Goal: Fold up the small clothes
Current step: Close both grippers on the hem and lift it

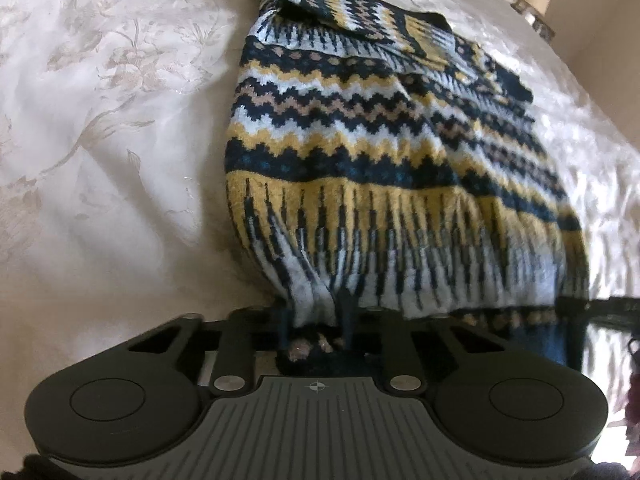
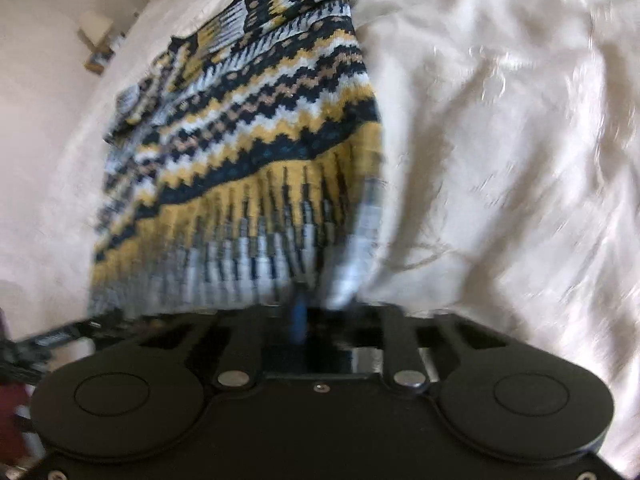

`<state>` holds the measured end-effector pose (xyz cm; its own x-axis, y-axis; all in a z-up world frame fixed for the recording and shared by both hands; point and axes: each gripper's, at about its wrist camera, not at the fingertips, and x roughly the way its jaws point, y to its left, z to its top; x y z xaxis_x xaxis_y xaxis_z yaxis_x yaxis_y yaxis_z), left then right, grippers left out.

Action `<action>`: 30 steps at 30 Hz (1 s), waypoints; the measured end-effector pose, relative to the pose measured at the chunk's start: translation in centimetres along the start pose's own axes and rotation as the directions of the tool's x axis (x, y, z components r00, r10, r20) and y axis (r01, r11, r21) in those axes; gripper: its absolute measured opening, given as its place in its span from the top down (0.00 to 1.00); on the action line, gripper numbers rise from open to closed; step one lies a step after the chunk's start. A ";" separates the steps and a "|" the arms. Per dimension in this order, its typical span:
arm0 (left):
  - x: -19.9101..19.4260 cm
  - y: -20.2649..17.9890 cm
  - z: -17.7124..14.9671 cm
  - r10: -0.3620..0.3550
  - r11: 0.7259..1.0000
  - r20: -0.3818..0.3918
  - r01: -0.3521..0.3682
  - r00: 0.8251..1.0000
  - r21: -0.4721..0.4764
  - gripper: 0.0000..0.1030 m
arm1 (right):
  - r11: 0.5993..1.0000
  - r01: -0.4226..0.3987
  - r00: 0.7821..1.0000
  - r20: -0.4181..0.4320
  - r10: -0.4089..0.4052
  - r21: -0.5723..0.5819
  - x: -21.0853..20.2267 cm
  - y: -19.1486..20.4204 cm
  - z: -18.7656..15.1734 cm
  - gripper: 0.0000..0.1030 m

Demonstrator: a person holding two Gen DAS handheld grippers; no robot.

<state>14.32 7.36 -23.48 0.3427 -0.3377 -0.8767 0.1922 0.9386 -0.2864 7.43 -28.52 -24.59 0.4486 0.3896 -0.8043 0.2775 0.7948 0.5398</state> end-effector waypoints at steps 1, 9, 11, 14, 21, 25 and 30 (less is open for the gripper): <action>-0.2 0.2 0.2 -0.014 1.000 0.000 0.014 1.000 -0.020 0.89 | 1.000 -0.004 1.000 0.003 0.004 0.001 -0.2 0.2 0.1 0.84; -3.7 -0.7 2.5 -0.089 0.993 0.125 0.099 0.988 -0.072 0.91 | 0.988 -0.156 0.982 0.112 0.154 0.009 -3.6 2.8 2.1 0.86; -4.6 -1.0 3.7 -0.097 0.990 0.172 0.113 0.980 -0.084 0.91 | 0.983 -0.186 0.972 0.149 0.183 0.006 -4.3 3.5 3.2 0.86; -5.7 -0.8 6.2 -0.102 0.985 0.247 0.132 0.964 -0.109 0.91 | 0.976 -0.219 0.955 0.205 0.214 0.000 -5.2 4.5 5.6 0.86; -6.4 -0.1 13.9 -0.093 0.979 0.384 0.155 0.919 -0.134 0.91 | 0.959 -0.282 0.908 0.327 0.262 0.014 -5.2 5.6 12.9 0.86; -5.1 -0.2 18.7 -0.085 0.981 0.425 0.150 0.901 -0.123 0.91 | 0.961 -0.278 0.892 0.375 0.252 0.015 -4.0 6.0 17.6 0.86; -1.6 0.3 22.9 -0.045 0.985 0.398 0.107 0.916 -0.136 0.91 | 0.976 -0.205 0.920 0.354 0.168 0.069 -0.5 5.5 21.8 0.87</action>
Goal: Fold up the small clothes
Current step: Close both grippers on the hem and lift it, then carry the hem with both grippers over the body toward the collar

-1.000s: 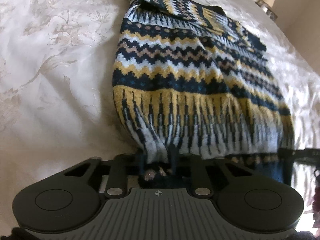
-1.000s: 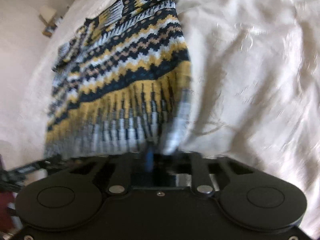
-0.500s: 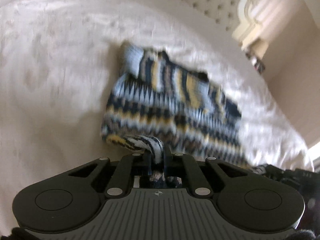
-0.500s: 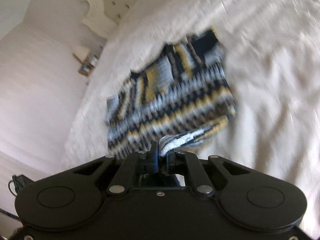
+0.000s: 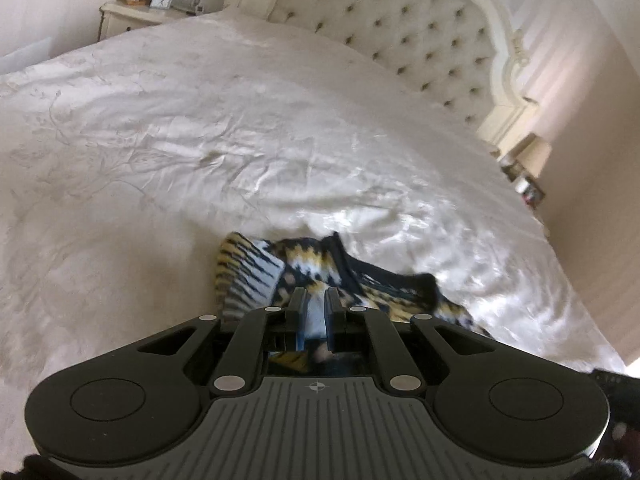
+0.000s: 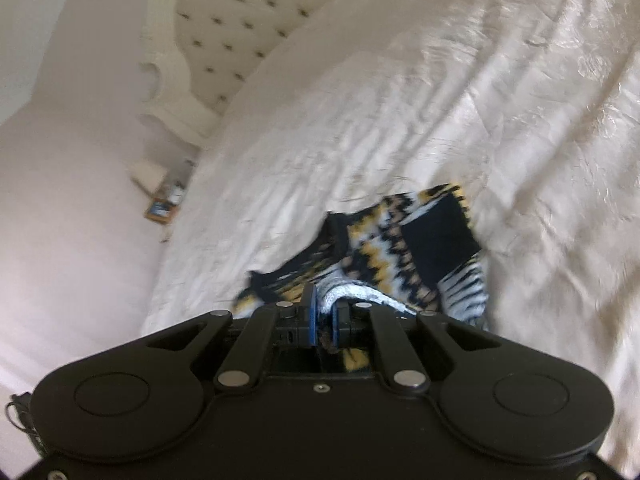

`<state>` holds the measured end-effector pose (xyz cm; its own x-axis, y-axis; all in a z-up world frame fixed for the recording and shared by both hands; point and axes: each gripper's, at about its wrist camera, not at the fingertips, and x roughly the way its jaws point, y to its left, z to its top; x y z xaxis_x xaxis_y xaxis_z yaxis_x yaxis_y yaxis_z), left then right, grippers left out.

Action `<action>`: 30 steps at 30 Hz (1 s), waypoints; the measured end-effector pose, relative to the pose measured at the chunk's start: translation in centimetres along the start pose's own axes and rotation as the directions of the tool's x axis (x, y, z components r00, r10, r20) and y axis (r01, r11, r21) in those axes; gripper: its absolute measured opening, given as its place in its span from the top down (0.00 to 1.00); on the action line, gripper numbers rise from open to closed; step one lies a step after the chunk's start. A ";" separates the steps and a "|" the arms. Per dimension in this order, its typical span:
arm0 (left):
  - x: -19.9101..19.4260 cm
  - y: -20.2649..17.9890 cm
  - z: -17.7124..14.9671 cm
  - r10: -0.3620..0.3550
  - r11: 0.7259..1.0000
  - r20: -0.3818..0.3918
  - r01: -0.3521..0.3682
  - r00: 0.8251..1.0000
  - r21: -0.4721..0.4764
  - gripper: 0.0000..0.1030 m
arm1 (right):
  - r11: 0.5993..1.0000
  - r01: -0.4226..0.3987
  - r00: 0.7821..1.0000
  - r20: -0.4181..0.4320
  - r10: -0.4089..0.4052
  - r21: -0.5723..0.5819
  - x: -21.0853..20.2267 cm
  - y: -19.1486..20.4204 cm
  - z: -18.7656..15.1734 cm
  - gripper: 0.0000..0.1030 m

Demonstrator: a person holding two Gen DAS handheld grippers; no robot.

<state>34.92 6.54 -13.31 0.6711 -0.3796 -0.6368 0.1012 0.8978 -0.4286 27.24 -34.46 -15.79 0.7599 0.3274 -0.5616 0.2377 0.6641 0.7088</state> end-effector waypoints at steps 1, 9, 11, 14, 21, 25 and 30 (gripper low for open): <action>0.6 0.4 0.2 0.009 1.000 -0.005 -0.010 1.000 -0.007 0.91 | 1.000 0.021 1.000 -0.012 -0.020 0.011 1.2 -0.4 0.4 0.87; 4.3 1.6 0.8 0.086 0.995 -0.076 -0.081 0.993 0.063 0.90 | 0.994 0.087 0.994 -0.074 -0.082 0.062 5.9 -3.5 1.8 0.81; 4.6 1.6 0.6 0.100 0.991 -0.092 -0.091 0.991 0.099 0.90 | 0.994 0.094 0.992 -0.087 -0.090 0.053 6.6 -3.9 2.0 0.81; 3.9 1.3 -0.2 0.117 0.983 -0.087 -0.103 0.989 0.150 0.90 | 0.993 0.105 0.989 -0.114 -0.099 0.053 7.6 -4.4 2.3 0.81; 2.0 -0.9 -2.9 0.152 0.936 -0.114 -0.106 0.982 0.335 0.90 | 0.993 0.120 0.985 -0.122 -0.118 0.005 6.9 -4.3 2.1 0.79; 1.3 -2.3 -5.1 0.159 0.896 -0.140 -0.084 0.977 0.435 0.90 | 0.987 0.147 0.983 -0.101 -0.154 -0.071 5.0 -3.5 1.6 0.55; 1.2 -3.4 -7.9 0.146 0.871 -0.193 -0.034 0.970 0.489 0.89 | 0.951 0.224 0.970 -0.051 -0.240 -0.214 2.5 -2.2 0.3 0.54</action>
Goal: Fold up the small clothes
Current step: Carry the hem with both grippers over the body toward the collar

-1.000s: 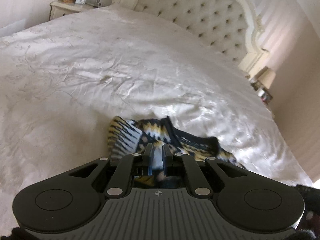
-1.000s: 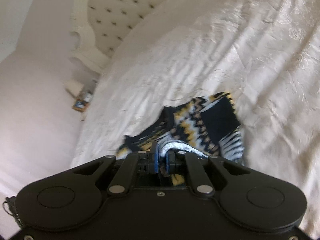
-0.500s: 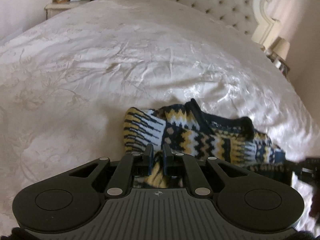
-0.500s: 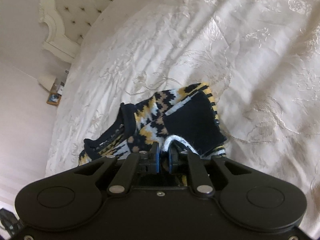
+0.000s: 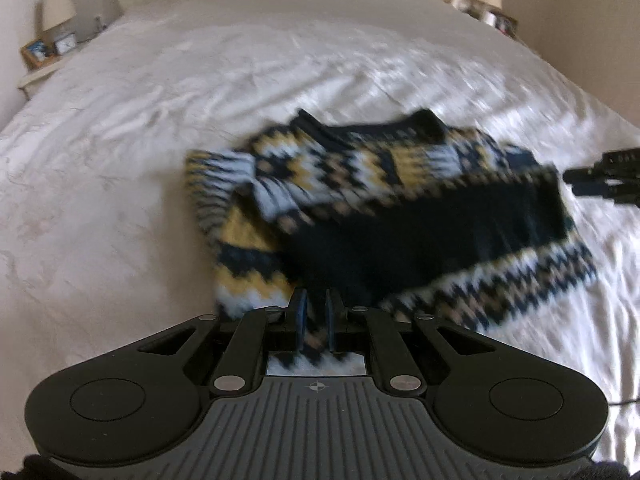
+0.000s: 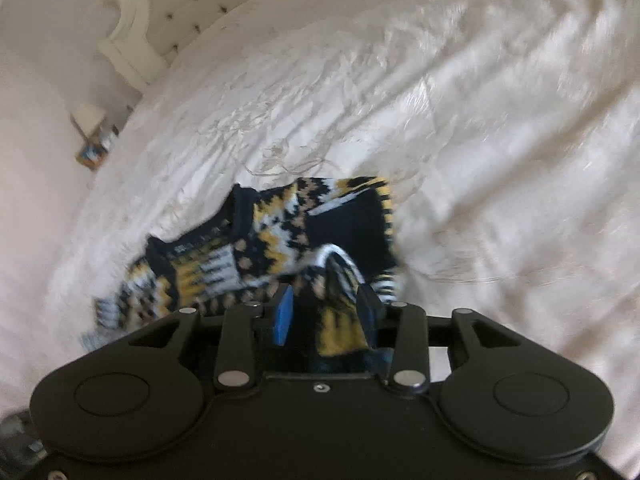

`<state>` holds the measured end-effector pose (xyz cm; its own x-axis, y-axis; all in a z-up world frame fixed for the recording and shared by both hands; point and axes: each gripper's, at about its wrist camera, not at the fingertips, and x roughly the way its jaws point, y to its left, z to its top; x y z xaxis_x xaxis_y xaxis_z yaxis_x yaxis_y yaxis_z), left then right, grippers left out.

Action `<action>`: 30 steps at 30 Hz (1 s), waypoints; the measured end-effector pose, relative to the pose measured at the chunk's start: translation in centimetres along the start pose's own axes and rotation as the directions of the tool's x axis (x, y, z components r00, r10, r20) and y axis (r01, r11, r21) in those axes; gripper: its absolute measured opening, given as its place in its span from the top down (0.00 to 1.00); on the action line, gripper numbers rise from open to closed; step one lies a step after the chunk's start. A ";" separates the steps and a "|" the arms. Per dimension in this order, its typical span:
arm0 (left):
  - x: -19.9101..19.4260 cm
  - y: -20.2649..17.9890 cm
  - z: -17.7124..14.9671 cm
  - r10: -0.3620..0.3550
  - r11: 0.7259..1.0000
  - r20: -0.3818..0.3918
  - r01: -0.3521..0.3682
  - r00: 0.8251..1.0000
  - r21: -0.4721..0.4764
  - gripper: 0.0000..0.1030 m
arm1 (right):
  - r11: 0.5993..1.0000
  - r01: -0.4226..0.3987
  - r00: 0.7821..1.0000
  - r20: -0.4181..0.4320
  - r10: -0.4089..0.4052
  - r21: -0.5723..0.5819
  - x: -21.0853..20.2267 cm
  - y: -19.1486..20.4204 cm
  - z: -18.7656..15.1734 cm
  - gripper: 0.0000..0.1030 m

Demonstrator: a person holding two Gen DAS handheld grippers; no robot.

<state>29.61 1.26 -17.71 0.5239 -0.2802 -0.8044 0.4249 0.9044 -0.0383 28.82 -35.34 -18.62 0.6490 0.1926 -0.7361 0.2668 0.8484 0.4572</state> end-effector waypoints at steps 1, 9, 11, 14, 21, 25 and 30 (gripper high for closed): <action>0.2 -0.4 -0.3 -0.002 1.000 -0.005 0.002 1.000 0.012 0.89 | 0.999 0.011 1.000 0.002 -0.011 -0.037 -0.4 0.3 -0.4 0.55; 2.7 -2.6 -0.9 -0.009 0.993 -0.033 0.013 0.999 0.118 0.89 | 0.934 -0.002 0.991 -0.124 -0.045 -0.358 0.2 4.5 -5.1 0.86; 3.4 -2.5 -0.4 -0.009 0.992 -0.036 0.013 0.999 0.127 0.89 | 0.925 -0.007 0.990 -0.136 -0.048 -0.379 0.9 4.8 -5.7 0.86; 4.7 -2.2 0.9 -0.004 0.990 -0.032 0.009 0.999 0.138 0.88 | 0.913 -0.029 0.985 -0.167 -0.043 -0.407 2.6 5.2 -5.6 0.86; 5.9 -0.5 6.0 0.005 0.992 0.050 -0.011 0.999 0.129 0.88 | 0.905 -0.041 0.993 -0.120 -0.012 -0.424 5.0 6.0 -1.8 0.86; 6.6 1.0 9.3 0.031 0.994 0.098 -0.040 0.995 0.098 0.88 | 0.917 -0.067 0.996 -0.083 0.037 -0.393 5.8 6.5 1.1 0.84; 5.1 2.4 11.5 0.036 0.999 0.169 -0.038 0.985 0.014 0.88 | 0.936 -0.051 0.998 -0.045 0.038 -0.347 7.8 6.6 4.6 0.79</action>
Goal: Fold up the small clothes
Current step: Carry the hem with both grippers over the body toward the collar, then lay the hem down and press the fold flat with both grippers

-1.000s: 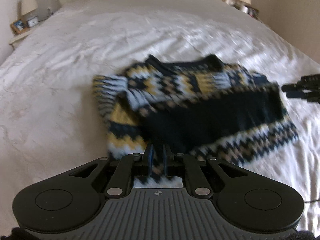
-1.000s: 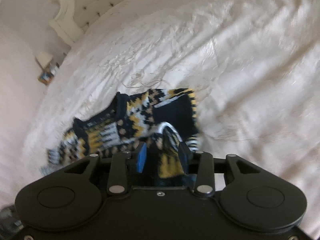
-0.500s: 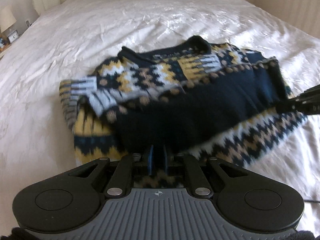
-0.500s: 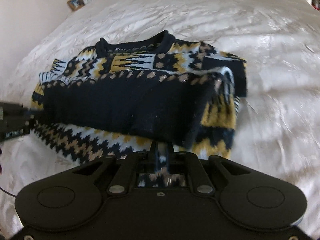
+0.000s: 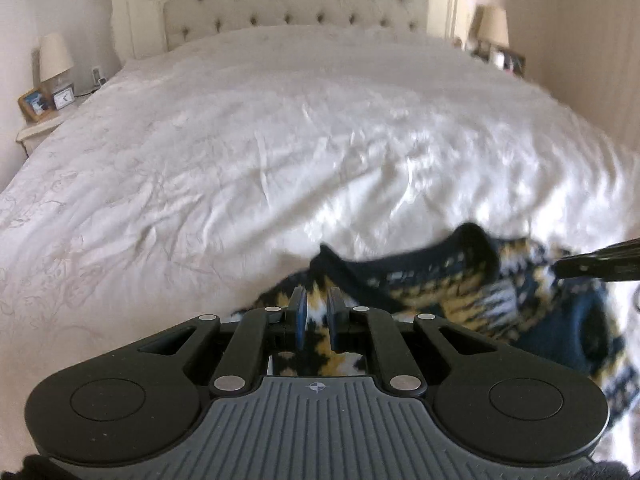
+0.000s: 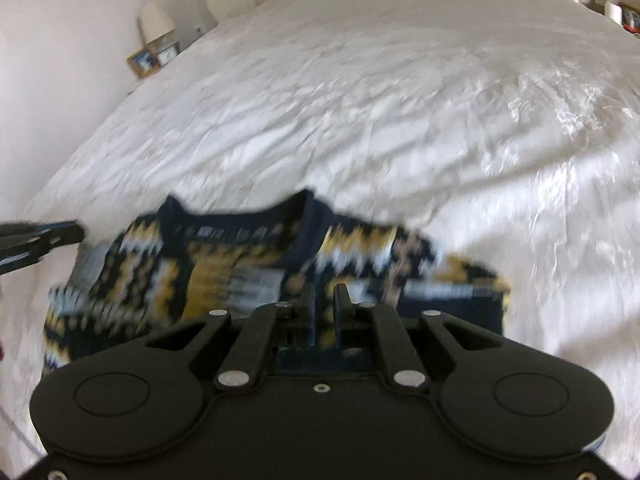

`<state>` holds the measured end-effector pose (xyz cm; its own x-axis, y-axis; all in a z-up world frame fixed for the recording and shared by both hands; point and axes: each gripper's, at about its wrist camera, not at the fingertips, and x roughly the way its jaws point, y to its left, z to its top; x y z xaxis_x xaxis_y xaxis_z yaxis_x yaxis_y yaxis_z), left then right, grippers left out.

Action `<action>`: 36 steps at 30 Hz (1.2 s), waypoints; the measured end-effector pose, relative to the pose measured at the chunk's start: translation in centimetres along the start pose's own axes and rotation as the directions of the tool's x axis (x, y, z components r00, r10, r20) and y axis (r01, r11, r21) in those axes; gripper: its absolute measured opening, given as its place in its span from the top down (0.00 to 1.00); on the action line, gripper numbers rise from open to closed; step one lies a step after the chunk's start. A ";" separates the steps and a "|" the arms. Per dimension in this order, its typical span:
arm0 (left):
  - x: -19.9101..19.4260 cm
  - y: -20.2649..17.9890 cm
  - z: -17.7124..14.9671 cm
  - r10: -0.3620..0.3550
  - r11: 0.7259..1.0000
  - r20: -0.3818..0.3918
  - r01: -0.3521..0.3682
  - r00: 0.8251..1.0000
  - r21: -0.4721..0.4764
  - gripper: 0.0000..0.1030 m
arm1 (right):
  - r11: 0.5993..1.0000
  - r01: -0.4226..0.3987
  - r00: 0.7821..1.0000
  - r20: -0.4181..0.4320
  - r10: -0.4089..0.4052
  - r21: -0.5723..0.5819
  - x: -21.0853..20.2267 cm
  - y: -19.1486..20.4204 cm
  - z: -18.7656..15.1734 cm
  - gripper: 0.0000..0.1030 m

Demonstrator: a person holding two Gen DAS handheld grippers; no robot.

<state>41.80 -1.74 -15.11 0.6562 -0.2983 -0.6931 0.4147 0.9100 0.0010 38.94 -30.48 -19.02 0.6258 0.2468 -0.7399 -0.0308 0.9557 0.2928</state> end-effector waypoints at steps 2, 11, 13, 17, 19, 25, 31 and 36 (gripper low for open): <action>-1.0 -0.2 -0.4 -0.008 1.000 0.005 0.008 1.000 0.007 0.88 | 0.999 0.005 1.000 0.024 -0.006 0.032 -0.1 -0.6 0.9 0.78; -4.8 -1.2 -7.1 -0.044 0.998 -0.086 0.039 0.995 -0.056 0.87 | 0.982 -0.028 0.999 -0.033 0.035 0.189 -4.0 -2.2 -3.3 0.76; -5.4 -1.3 -8.1 -0.047 0.996 -0.083 0.041 0.995 -0.075 0.84 | 0.975 -0.020 0.998 -0.052 0.032 0.221 -4.3 -2.4 -4.9 0.65; -6.4 -2.2 -9.3 -0.073 0.996 -0.092 0.068 0.993 -0.063 0.84 | 0.958 -0.032 0.998 -0.051 0.049 0.286 -4.4 -2.8 -6.3 0.49; -6.6 -2.9 -9.8 -0.081 0.996 -0.103 0.076 0.991 -0.048 0.84 | 0.953 -0.042 0.997 -0.047 0.059 0.302 -4.1 -2.8 -6.3 0.49; -6.7 -4.1 -10.1 -0.102 0.995 -0.101 0.101 0.990 -0.011 0.84 | 0.929 -0.107 0.985 -0.089 0.148 0.354 -2.5 -2.6 -5.2 0.86; -5.8 -6.1 -9.6 -0.166 0.980 -0.082 0.174 0.983 0.095 0.84 | 0.792 -0.255 0.963 0.075 0.258 0.554 -2.6 -4.0 -1.3 0.86; -4.6 -8.1 -9.4 -0.266 0.937 -0.080 0.277 0.961 0.214 0.84 | 0.730 -0.261 0.964 0.134 0.228 0.631 -0.8 -5.3 0.7 0.86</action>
<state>29.51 -5.02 -18.73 0.4700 -0.5054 -0.7237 0.7051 0.7081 -0.0366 39.17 -35.82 -19.59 0.7008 0.4349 -0.5655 0.3065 0.5323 0.7891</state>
